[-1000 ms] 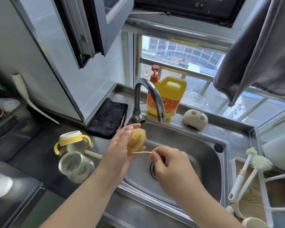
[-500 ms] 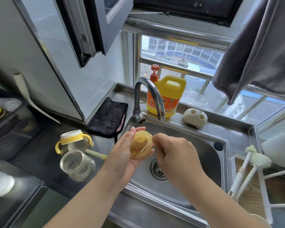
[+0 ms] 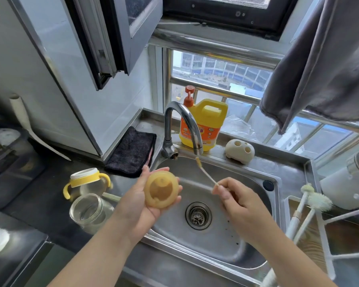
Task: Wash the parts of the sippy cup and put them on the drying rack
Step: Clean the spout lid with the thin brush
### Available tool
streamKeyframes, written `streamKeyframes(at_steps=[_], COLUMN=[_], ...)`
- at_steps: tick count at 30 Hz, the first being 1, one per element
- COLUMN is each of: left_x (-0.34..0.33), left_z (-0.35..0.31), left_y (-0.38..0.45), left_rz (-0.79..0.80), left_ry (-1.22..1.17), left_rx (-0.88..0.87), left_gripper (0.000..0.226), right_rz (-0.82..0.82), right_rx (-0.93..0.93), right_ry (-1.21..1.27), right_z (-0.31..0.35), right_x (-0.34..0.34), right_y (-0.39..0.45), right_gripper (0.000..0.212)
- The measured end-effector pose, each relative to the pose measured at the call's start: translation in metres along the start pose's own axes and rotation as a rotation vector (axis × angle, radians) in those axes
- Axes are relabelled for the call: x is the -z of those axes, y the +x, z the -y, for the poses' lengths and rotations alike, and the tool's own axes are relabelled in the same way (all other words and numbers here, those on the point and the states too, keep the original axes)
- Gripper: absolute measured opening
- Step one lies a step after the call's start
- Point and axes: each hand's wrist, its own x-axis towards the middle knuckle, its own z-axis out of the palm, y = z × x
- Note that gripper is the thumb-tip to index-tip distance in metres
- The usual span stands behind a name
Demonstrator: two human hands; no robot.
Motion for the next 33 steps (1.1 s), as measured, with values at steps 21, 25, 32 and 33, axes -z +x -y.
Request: streamKeyframes(at_steps=[21, 25, 32, 33], left_x=[-0.062, -0.069, -0.085, -0.087], left_z=[0.073, 0.079, 0.100, 0.104], left_y=[0.055, 0.067, 0.083, 0.085], left_rz=[0.201, 0.233, 0.249, 0.252], left_ry=[0.384, 0.419, 0.448, 0.452], left_rx=[0.296, 0.359, 0.448, 0.457], left_gripper=[0.035, 0.035, 0.032, 0.031], right_rz=[-0.362, -0.560, -0.768, -0.749], right_rx=[-0.478, -0.554, -0.825, -0.880], right_ry=[0.197, 0.267, -0.002, -0.048], right_z=[-0.061, -0.078, -0.149, -0.160], right_x=[0.036, 0.052, 0.097, 0.100], right_y=[-0.026, -0.031, -0.043, -0.044], right_gripper=[0.015, 0.015, 0.016, 0.018])
